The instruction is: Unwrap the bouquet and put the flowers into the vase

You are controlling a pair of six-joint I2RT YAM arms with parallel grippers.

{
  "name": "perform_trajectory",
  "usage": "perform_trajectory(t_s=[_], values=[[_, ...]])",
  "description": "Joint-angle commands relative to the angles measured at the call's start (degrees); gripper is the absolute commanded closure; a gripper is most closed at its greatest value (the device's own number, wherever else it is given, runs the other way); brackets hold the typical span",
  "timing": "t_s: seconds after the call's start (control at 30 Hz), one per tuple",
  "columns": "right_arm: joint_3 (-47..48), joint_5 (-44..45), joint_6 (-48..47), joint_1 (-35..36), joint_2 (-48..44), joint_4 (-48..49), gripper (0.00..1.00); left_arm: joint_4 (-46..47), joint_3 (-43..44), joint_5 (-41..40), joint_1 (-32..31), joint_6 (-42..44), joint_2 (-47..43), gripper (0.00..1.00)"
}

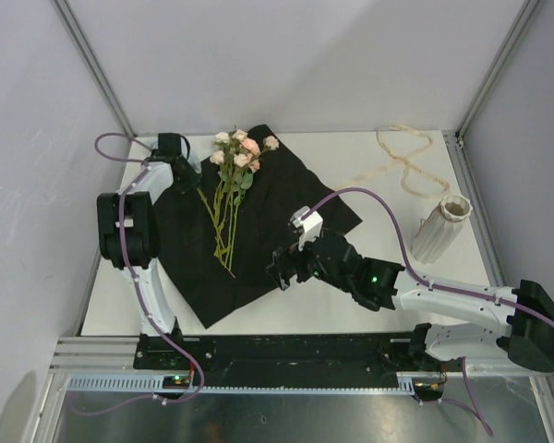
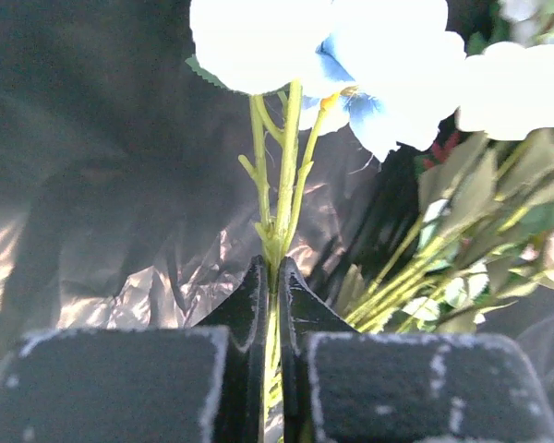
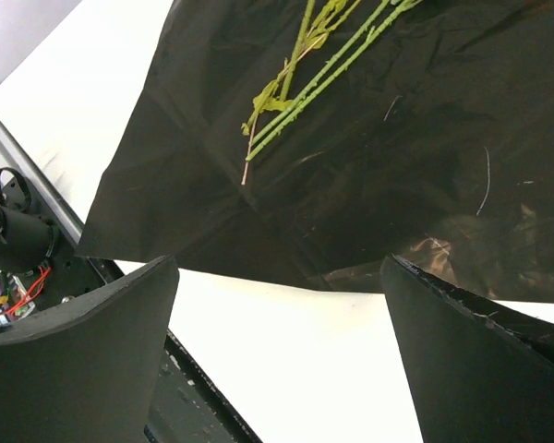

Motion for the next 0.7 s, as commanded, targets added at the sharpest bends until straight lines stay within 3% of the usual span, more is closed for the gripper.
perform_trajectory(t_s=[0.0, 0.33, 0.5, 0.67], values=[[-0.07, 3.71, 1.13, -0.53, -1.15, 2.10, 0.02, 1.79, 0.68, -4.23, 0.03, 2.70, -9.90, 1.00], [-0.05, 0.82, 10.95, -7.46, -3.58, 5.47, 0.01, 1.69, -5.10, -0.88, -1.11, 9.20, -26.65, 1.00], [0.38, -7.25, 14.97, -15.03, -4.23, 10.62, 0.01, 1.66, -11.77, 9.40, -3.64, 10.54, -38.28, 1.00], [4.71, -12.55, 14.95, -20.70, -2.77, 9.13, 0.03, 1.32, -17.91, 20.51, -10.28, 11.97, -49.02, 1.00]])
